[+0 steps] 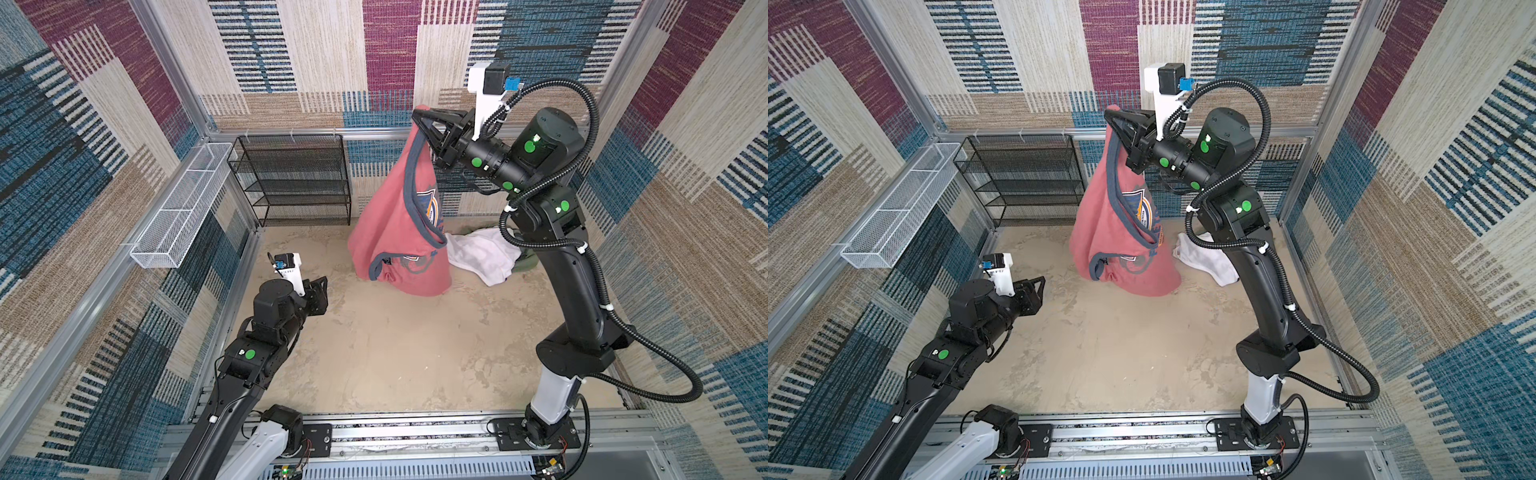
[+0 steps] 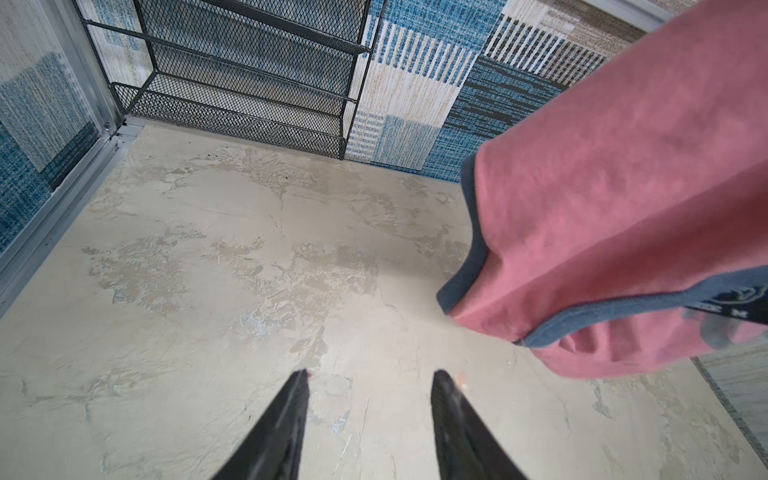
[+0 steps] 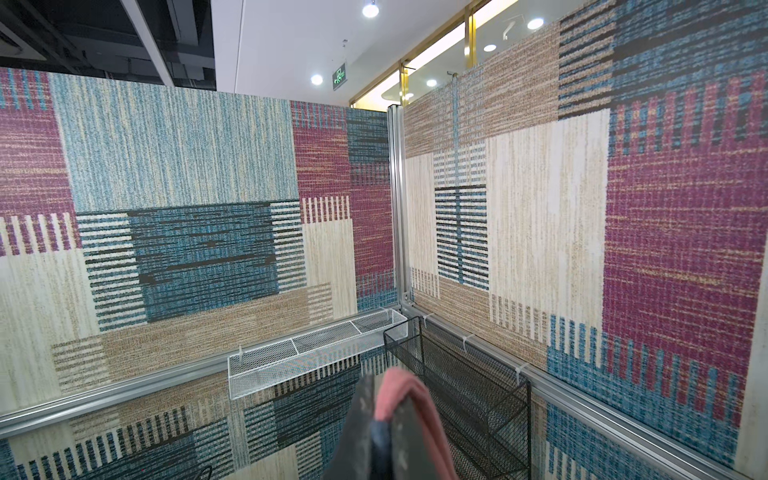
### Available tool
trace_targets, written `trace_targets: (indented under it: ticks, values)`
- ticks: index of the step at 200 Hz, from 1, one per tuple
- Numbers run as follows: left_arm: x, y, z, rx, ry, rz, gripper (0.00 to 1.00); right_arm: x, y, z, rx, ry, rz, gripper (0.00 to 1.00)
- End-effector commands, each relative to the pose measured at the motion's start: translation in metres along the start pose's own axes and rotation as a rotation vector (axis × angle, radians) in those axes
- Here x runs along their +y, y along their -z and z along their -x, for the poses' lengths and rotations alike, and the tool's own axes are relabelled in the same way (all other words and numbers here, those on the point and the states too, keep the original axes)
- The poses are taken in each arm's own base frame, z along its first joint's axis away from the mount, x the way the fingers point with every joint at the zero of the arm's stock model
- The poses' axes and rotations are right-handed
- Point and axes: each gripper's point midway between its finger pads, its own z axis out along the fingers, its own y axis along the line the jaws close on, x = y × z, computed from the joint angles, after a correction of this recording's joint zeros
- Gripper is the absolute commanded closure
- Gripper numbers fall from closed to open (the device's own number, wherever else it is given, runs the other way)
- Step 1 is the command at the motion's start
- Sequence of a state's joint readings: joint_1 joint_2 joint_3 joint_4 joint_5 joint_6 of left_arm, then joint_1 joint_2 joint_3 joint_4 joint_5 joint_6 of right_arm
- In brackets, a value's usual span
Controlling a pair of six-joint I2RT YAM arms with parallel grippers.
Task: Pick out a specific cloth from the pile
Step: 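Carry the red t-shirt toward the left gripper with the right arm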
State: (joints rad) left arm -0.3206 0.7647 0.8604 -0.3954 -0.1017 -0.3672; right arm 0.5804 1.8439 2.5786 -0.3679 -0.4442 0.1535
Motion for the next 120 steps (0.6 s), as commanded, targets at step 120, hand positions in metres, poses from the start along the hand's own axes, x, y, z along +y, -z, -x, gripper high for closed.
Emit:
trace_targets:
  ticks: [120]
  values:
    - [0.016, 0.041, 0.014, -0.028, -0.012, 0.087, 0.49, 0.039, -0.08, -0.095, 0.046, -0.149, 0.215, 1.0]
